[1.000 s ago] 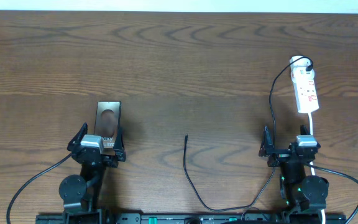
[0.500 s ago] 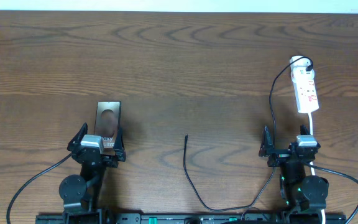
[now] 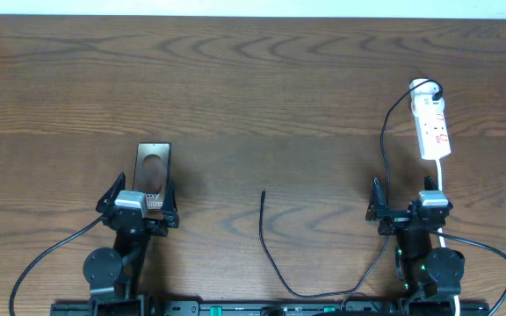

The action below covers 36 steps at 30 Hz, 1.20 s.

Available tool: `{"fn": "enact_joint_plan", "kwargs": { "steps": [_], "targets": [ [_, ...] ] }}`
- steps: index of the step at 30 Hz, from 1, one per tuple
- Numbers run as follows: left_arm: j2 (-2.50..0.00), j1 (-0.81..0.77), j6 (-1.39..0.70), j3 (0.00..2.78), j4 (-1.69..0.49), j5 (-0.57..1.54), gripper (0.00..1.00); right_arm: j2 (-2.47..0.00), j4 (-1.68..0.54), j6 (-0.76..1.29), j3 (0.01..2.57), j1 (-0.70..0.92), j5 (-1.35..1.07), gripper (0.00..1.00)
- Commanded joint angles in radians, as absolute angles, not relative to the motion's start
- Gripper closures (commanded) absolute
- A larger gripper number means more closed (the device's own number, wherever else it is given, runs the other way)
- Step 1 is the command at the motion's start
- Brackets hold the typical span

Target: Plug charger to phone and switch on socket

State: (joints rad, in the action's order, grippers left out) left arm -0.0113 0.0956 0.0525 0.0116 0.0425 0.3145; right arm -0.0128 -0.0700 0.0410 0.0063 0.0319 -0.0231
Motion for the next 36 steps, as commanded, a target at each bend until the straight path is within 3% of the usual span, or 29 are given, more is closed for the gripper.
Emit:
{"fn": "enact_joint_plan", "kwargs": {
  "steps": [1, 7, 15, 23, 30, 36],
  "targets": [
    [-0.010, 0.100, 0.048, 0.018, 0.069, 0.340, 0.08, -0.011, -0.074, 0.047, 0.006, 0.026, -0.028, 0.01],
    [-0.066, 0.100, 0.048, 0.102, 0.047, 0.336, 0.08, -0.011, -0.074, 0.047, 0.006, 0.026, -0.028, 0.01],
    [-0.413, 0.100, 0.049, 0.397, -0.077, 0.323, 0.08, -0.011, -0.074, 0.047, 0.006, 0.026, -0.028, 0.01],
    [-0.928, 0.100, 0.087, 0.931, -0.533, 0.319, 0.08, -0.011, -0.074, 0.047, 0.006, 0.026, -0.028, 0.01],
    [-1.308, 0.100, 0.090, 1.318, -0.957, 0.174, 0.08, -0.011, -0.074, 0.047, 0.006, 0.026, -0.028, 0.01],
    [-1.476, 0.100, 0.089, 1.350, -1.021, 0.171, 0.08, -0.011, -0.074, 0.047, 0.006, 0.026, -0.028, 0.01]
  ]
}}
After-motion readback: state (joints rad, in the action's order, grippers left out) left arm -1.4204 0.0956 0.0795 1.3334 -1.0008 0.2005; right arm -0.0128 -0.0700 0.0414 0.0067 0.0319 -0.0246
